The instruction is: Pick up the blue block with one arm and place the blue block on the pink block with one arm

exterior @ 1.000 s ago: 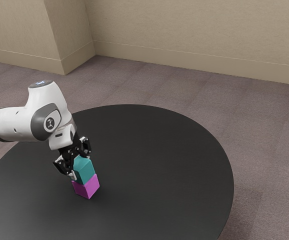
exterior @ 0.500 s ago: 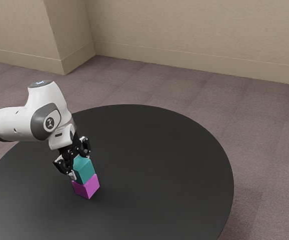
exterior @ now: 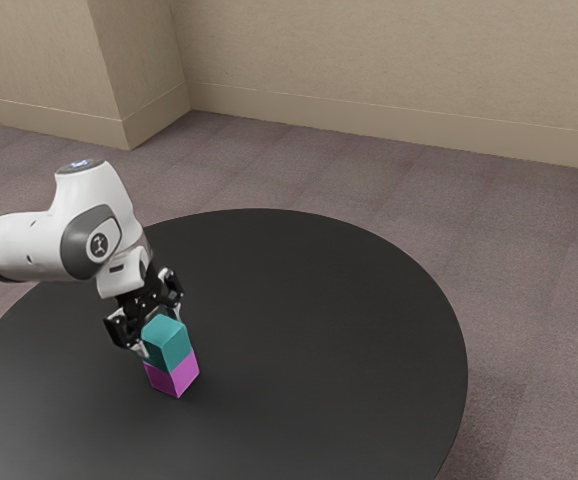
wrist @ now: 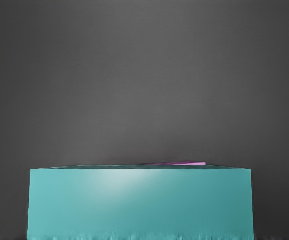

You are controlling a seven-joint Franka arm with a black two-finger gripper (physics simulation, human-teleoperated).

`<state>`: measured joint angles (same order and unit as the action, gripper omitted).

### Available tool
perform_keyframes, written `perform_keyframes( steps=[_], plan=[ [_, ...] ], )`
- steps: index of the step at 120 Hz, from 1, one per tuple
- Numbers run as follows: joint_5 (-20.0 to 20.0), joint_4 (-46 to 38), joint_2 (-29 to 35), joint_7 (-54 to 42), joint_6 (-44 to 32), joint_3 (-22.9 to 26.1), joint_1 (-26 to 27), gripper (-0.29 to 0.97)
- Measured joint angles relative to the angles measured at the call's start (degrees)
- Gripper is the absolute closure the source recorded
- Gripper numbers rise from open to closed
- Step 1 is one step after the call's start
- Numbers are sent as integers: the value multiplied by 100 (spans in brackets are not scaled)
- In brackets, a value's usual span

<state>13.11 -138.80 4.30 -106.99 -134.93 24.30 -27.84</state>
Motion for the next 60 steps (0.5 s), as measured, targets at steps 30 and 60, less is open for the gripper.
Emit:
perform_keyframes(
  steps=[30,60],
  plan=[
    [-18,104,467,31,353,0,-10,2],
    [-353,2702,1410,184,3054,155,-214,1]
  ],
)
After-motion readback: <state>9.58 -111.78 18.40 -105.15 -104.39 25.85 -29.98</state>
